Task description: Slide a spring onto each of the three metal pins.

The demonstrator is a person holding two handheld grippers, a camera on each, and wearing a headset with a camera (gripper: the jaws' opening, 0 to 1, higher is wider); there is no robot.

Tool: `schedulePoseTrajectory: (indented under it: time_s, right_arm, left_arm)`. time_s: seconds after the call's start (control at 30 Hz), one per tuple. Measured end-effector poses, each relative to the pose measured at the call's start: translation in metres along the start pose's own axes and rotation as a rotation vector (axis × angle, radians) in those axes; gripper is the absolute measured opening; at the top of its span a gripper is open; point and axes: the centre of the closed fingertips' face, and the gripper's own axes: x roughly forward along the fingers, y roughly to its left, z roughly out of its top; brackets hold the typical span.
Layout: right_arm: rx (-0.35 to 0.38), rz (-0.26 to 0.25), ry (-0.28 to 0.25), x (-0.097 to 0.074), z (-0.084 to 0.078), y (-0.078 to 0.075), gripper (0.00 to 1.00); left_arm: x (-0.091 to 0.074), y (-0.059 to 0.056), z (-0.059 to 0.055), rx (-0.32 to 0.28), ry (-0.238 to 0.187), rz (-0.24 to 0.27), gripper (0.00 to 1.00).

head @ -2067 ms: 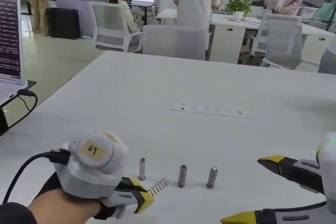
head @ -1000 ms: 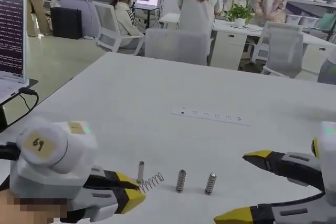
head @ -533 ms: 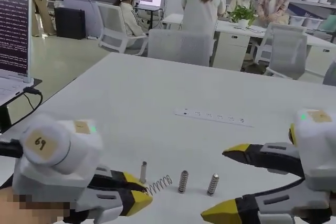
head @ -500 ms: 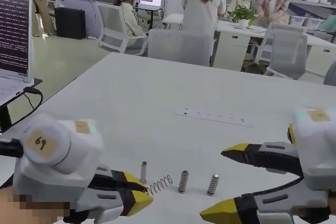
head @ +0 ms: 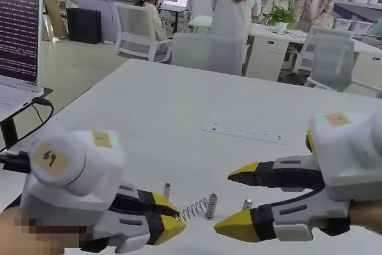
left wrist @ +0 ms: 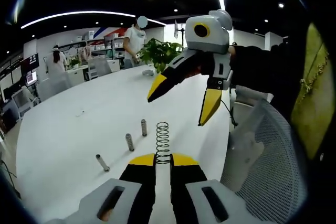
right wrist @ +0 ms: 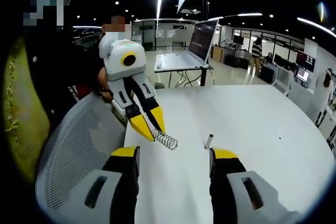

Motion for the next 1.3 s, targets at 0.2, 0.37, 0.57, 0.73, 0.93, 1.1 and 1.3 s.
schedulePoseTrajectory:
  time_s: [0.2, 0.37, 0.57, 0.73, 0.93, 1.1, 1.3]
  right_arm:
    - [-0.011, 0.035, 0.011, 0.006, 0.0, 0.007, 0.42]
    - [-0.019, 0.06, 0.021, 0.009, -0.001, 0.011, 0.34]
    - [-0.017, 0.077, 0.03, 0.01, -0.003, 0.014, 0.28]
    - [-0.017, 0.092, 0.041, 0.011, -0.006, 0.017, 0.24]
    - [-0.021, 0.106, 0.052, 0.012, -0.009, 0.019, 0.19]
    - [-0.025, 0.114, 0.062, 0.011, -0.01, 0.02, 0.14]
    - [-0.025, 0.119, 0.077, 0.009, -0.011, 0.021, 0.11]
  left_arm:
    - [0.0, -0.004, 0.003, 0.014, -0.007, -0.013, 0.01]
    - [0.0, -0.009, 0.004, 0.027, -0.011, -0.026, 0.01]
    - [0.001, -0.012, 0.005, 0.038, -0.017, -0.037, 0.01]
    - [0.002, -0.014, 0.006, 0.05, -0.019, -0.045, 0.01]
    - [0.003, -0.016, 0.006, 0.058, -0.022, -0.052, 0.01]
    - [0.004, -0.018, 0.006, 0.067, -0.021, -0.061, 0.01]
    - [0.005, -0.021, 0.005, 0.075, -0.016, -0.071, 0.01]
